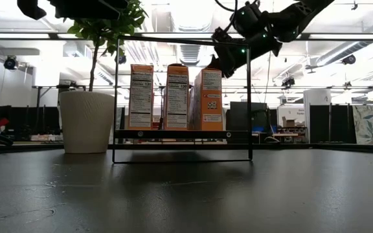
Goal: Stack cereal on shelf
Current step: Adjust the red cereal box on the shelf
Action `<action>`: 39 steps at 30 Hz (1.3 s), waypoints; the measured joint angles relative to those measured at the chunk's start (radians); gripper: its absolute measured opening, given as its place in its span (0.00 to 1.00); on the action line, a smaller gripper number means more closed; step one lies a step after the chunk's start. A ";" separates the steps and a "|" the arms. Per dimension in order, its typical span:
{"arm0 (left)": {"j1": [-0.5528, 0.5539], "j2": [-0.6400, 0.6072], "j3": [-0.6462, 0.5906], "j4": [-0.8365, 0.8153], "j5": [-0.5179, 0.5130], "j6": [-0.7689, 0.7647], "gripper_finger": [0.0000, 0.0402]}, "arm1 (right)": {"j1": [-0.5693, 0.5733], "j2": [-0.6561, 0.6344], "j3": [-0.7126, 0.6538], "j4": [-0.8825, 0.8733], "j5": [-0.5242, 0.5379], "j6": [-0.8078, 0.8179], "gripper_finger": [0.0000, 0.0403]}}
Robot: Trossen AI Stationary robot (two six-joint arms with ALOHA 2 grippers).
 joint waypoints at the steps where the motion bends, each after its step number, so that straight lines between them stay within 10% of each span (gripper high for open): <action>1: 0.000 0.000 0.000 0.000 0.000 0.000 0.60 | 0.000 0.000 0.008 0.002 0.000 0.000 0.02; 39: 0.000 -0.012 0.010 -0.029 -0.064 0.009 0.60 | -0.244 0.199 0.228 -0.277 -0.114 -0.094 0.02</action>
